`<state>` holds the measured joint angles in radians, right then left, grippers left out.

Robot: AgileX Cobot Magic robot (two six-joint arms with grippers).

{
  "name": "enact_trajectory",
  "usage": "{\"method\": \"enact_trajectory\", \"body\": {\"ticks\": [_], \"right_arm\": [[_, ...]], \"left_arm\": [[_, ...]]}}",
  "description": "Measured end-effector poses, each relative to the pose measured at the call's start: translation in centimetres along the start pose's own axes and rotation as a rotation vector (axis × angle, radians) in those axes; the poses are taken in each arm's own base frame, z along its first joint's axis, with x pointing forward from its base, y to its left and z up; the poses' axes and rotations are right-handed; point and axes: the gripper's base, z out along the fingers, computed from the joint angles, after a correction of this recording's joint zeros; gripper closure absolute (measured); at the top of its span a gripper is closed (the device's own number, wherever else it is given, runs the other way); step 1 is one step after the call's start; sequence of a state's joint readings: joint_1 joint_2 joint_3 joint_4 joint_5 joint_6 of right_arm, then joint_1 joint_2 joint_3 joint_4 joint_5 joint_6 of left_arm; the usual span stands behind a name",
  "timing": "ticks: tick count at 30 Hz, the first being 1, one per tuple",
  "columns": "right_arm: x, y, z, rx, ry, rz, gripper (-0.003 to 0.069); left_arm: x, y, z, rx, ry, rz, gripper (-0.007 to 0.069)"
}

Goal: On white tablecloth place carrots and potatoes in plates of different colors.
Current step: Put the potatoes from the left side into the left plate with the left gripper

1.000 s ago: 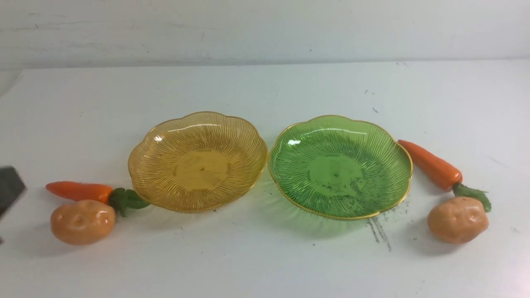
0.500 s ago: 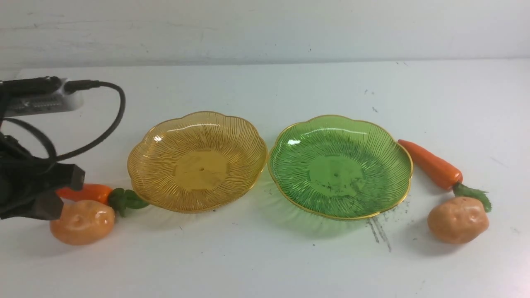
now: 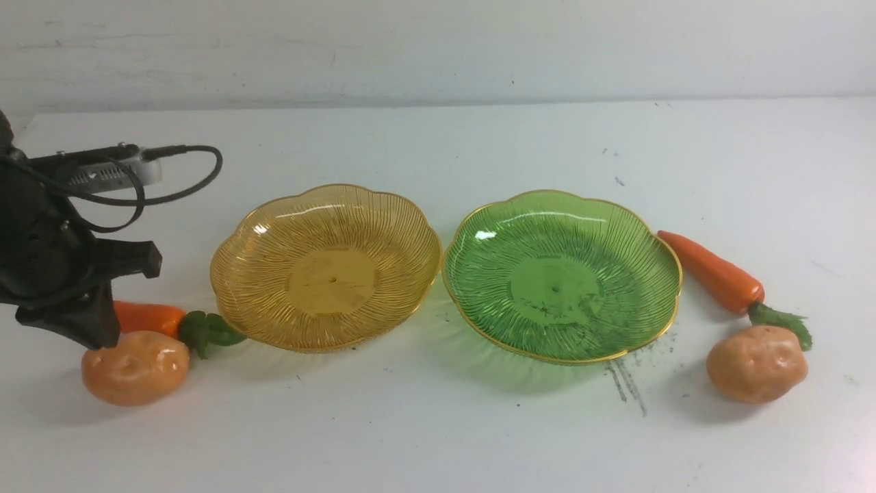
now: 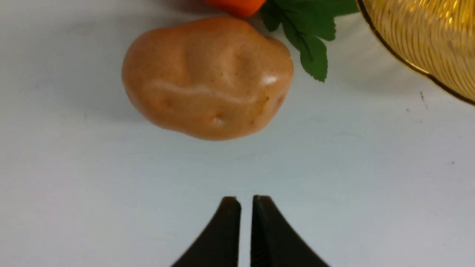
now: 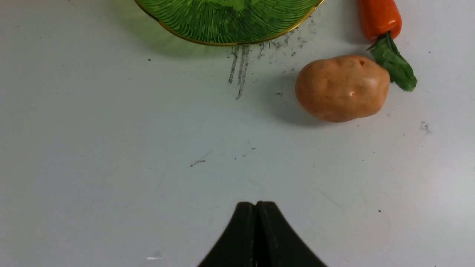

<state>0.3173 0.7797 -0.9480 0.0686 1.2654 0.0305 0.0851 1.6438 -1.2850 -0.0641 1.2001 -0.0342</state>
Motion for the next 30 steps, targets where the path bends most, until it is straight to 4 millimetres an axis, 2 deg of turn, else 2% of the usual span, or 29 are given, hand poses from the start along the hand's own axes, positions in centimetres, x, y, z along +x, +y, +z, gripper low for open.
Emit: {"method": "enact_trajectory", "body": {"ticks": [2,3,4,5,7,8,9,12,19,22,25,28,30], "right_arm": [[0.0,0.1,0.0,-0.01,0.0,0.002,0.0672],[0.0,0.1,0.0,-0.01,0.0,0.002,0.0672],[0.0,0.1,0.0,-0.016,0.0,0.005,0.0672],[0.0,0.1,0.0,-0.016,0.0,0.005,0.0672],[0.0,0.2,0.0,-0.017,0.0,0.005,0.0672],[0.0,0.2,0.0,-0.017,0.0,0.005,0.0672],[0.0,0.2,0.0,-0.017,0.0,0.005,0.0672],[0.0,0.2,0.0,-0.017,0.0,0.005,0.0672],[0.0,0.2,0.0,-0.017,0.0,0.005,0.0672],[0.0,0.2,0.0,-0.017,0.0,0.005,0.0672],[0.0,0.2,0.0,-0.017,0.0,0.005,0.0672],[0.0,0.2,0.0,-0.017,0.0,0.005,0.0672],[0.0,0.2,0.0,-0.017,0.0,0.005,0.0672]], "left_arm": [[-0.7,0.2,0.6,-0.023,-0.026,0.032,0.0435],[-0.8,0.2,0.7,-0.023,-0.028,0.033,0.0435],[-1.2,0.4,1.1,-0.042,-0.046,0.045,0.0328],[-1.3,0.4,1.2,-0.044,-0.05,0.046,0.0302],[-1.8,0.7,1.8,-0.071,-0.074,0.066,0.0152],[-2.0,0.7,2.0,-0.077,-0.08,0.07,0.0111],[-2.5,0.8,2.5,-0.09,-0.097,0.078,0.0018],[-3.2,0.9,3.5,-0.099,-0.115,0.086,-0.0048],[-4.1,1.1,5.9,-0.101,-0.086,0.07,-0.0059],[-4.3,1.1,5.6,-0.114,-0.049,0.075,-0.0057],[-4.8,1.2,4.2,-0.132,-0.042,0.085,-0.0024],[-5.3,0.7,2.1,-0.105,-0.026,0.08,0.0148],[-5.4,0.0,1.7,-0.084,-0.022,0.106,0.0302]]}}
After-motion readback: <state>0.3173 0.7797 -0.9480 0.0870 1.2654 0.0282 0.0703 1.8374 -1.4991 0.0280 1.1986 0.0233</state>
